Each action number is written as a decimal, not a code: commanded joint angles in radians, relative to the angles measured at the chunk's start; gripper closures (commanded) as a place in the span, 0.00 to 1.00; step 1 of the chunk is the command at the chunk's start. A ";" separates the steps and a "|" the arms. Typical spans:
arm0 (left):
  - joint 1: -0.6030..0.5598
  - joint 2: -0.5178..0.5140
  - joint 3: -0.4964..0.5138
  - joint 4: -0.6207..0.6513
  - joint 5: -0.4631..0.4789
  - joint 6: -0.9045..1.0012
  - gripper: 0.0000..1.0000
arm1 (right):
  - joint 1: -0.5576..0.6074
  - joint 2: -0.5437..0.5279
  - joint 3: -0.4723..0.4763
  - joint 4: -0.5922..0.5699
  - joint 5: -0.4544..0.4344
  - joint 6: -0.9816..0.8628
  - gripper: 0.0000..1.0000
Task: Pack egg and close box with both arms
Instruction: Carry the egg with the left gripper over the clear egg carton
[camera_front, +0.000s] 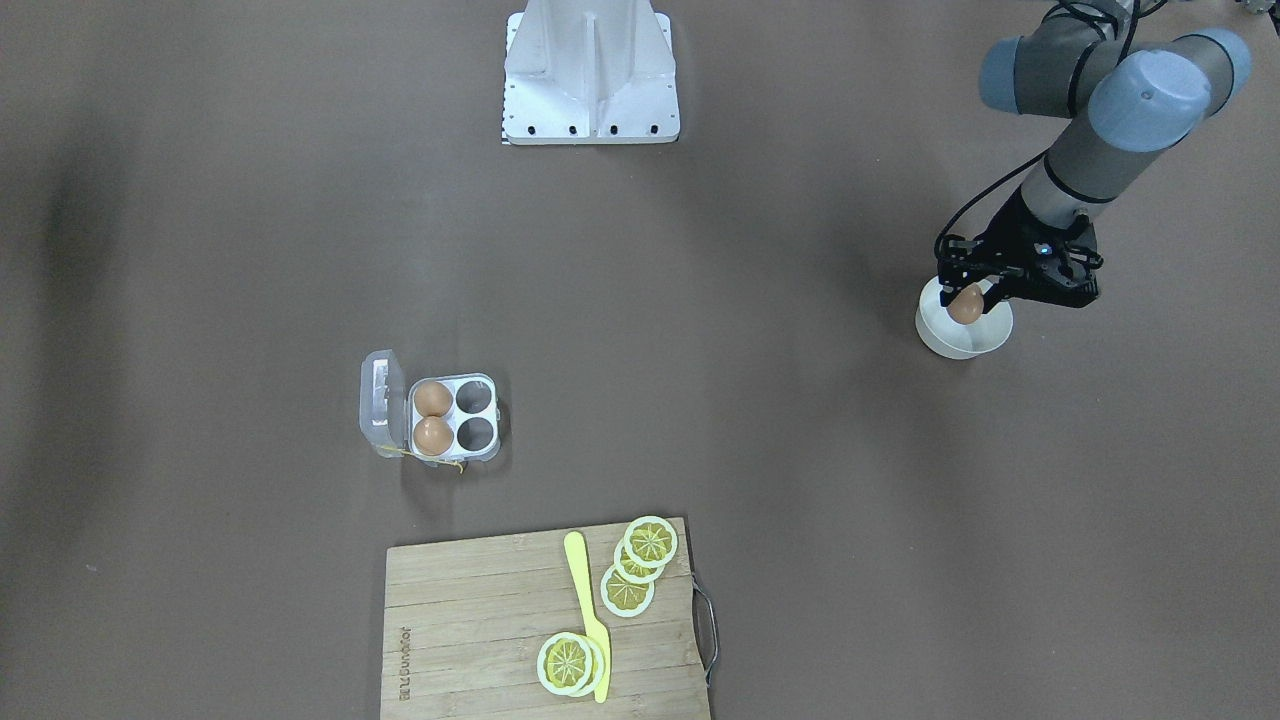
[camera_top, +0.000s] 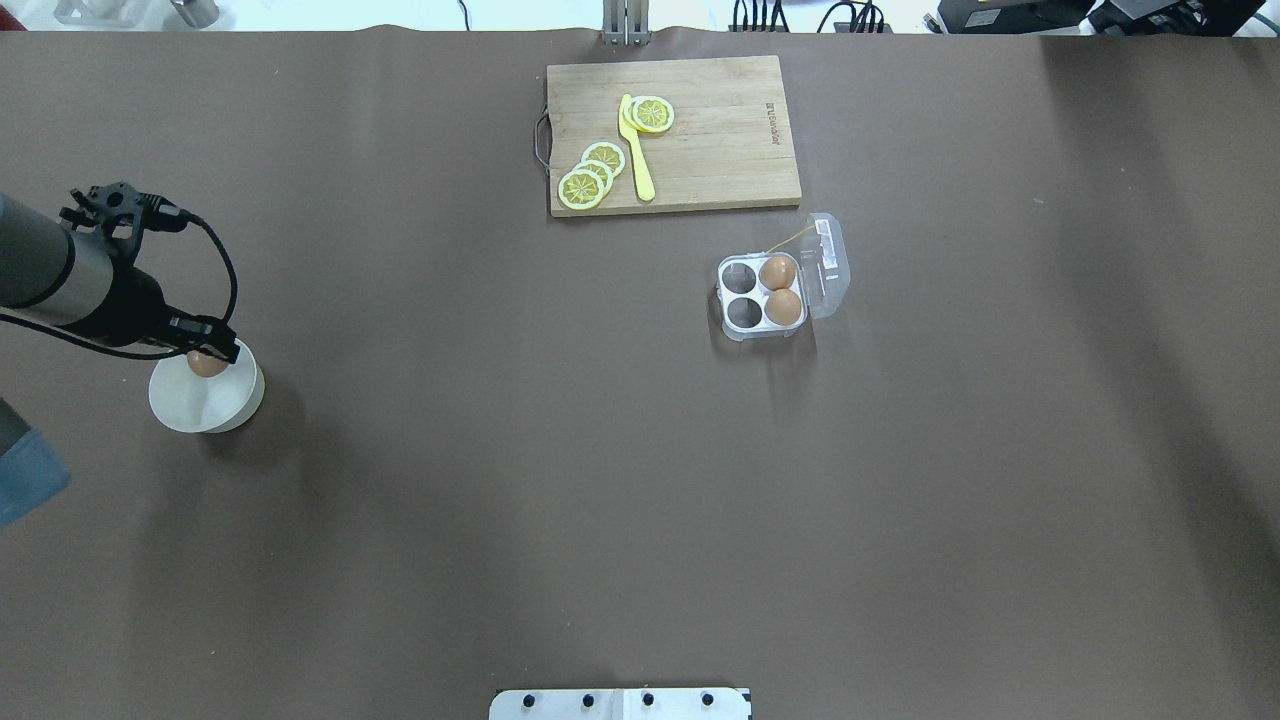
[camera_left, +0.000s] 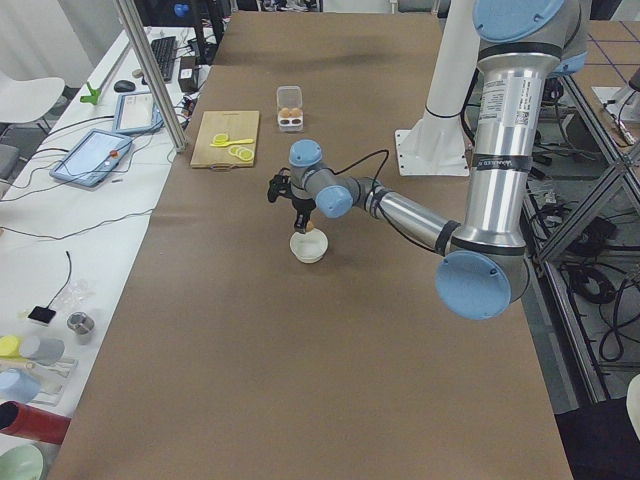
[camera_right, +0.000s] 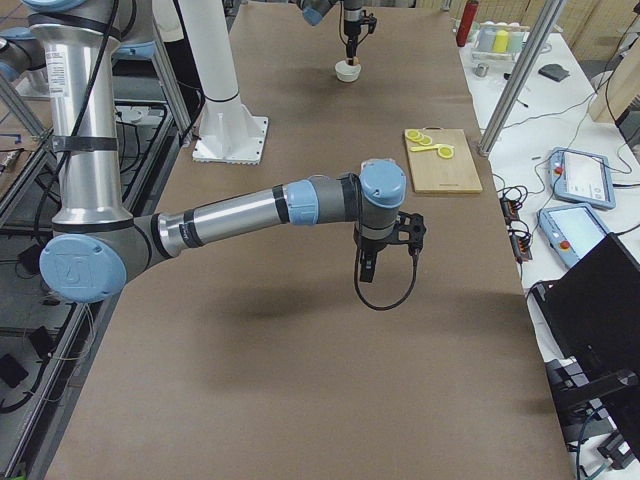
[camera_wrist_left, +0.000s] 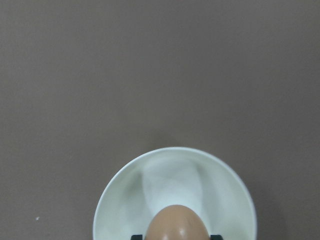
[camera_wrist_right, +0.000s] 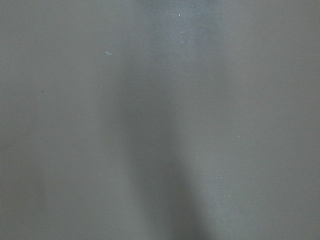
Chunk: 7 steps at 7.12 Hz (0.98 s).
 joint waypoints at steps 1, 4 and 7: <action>-0.001 -0.176 0.042 -0.002 -0.010 -0.173 1.00 | 0.000 -0.001 0.000 0.000 0.001 0.000 0.00; 0.120 -0.410 0.119 -0.008 0.158 -0.379 1.00 | 0.000 -0.004 -0.003 0.002 0.000 -0.002 0.00; 0.302 -0.551 0.293 -0.234 0.476 -0.550 1.00 | -0.002 -0.006 -0.005 0.003 -0.003 -0.002 0.00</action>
